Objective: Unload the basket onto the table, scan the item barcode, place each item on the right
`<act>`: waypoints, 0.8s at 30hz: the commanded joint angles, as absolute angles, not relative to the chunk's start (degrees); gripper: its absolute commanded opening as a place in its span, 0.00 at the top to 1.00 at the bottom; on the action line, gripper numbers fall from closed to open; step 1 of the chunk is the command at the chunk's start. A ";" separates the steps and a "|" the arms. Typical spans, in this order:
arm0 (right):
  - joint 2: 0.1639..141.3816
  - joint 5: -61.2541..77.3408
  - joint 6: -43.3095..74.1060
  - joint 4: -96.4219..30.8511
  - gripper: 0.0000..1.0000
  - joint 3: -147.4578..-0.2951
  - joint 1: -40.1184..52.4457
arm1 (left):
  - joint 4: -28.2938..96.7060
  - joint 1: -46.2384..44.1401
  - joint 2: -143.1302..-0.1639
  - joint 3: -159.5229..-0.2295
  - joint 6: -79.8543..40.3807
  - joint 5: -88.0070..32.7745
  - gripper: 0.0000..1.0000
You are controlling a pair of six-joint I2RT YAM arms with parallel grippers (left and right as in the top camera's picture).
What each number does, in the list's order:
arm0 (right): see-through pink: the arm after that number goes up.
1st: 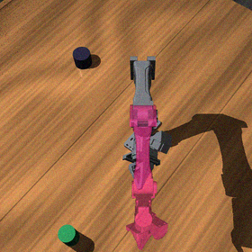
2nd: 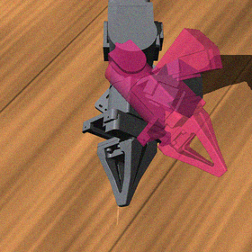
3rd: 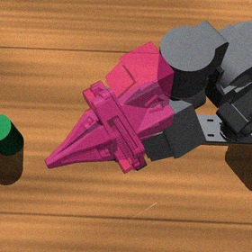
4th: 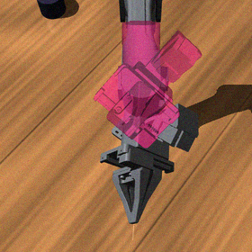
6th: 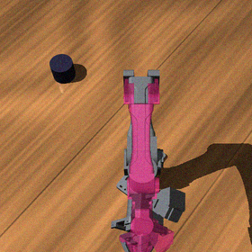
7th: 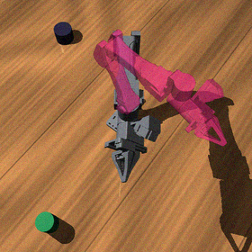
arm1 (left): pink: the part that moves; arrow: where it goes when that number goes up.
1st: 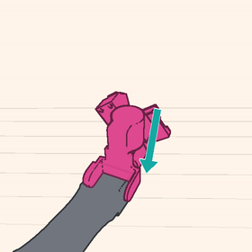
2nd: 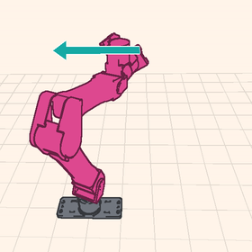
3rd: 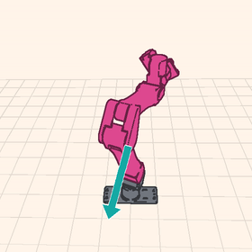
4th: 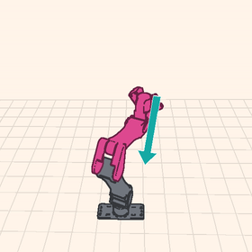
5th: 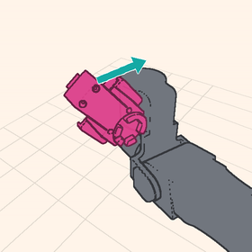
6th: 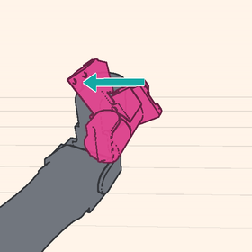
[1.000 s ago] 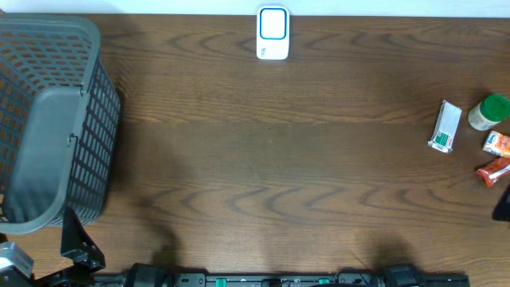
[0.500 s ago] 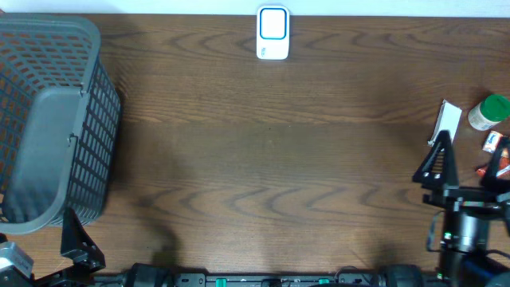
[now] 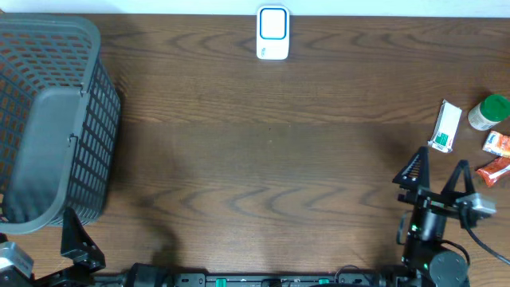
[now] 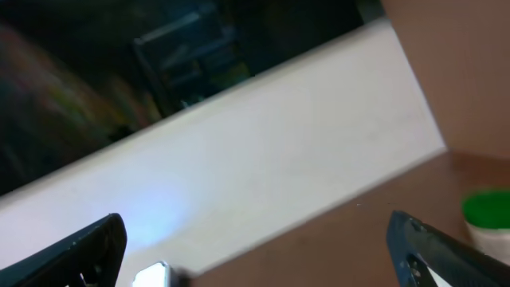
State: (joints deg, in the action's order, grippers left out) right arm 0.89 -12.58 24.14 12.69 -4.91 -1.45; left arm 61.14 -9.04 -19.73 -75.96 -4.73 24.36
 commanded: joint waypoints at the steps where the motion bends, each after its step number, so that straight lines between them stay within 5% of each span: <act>1: 0.32 -16.47 25.28 12.62 0.01 -2.20 -1.89 | 61.08 -8.80 -19.77 -76.01 -5.19 24.71 0.08; 12: 0.30 -17.72 25.04 -2.83 0.01 -0.32 -1.89 | 61.10 -8.80 -19.77 -76.01 -5.19 24.71 0.07; 24: 0.30 -17.23 15.00 -2.79 0.01 -0.32 -1.85 | 61.08 -8.80 -19.77 -76.01 -5.19 24.71 0.07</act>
State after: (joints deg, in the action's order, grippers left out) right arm 0.69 -16.58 21.87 -2.39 -0.40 -1.48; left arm 61.17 -9.04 -19.73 -75.96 -4.73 24.36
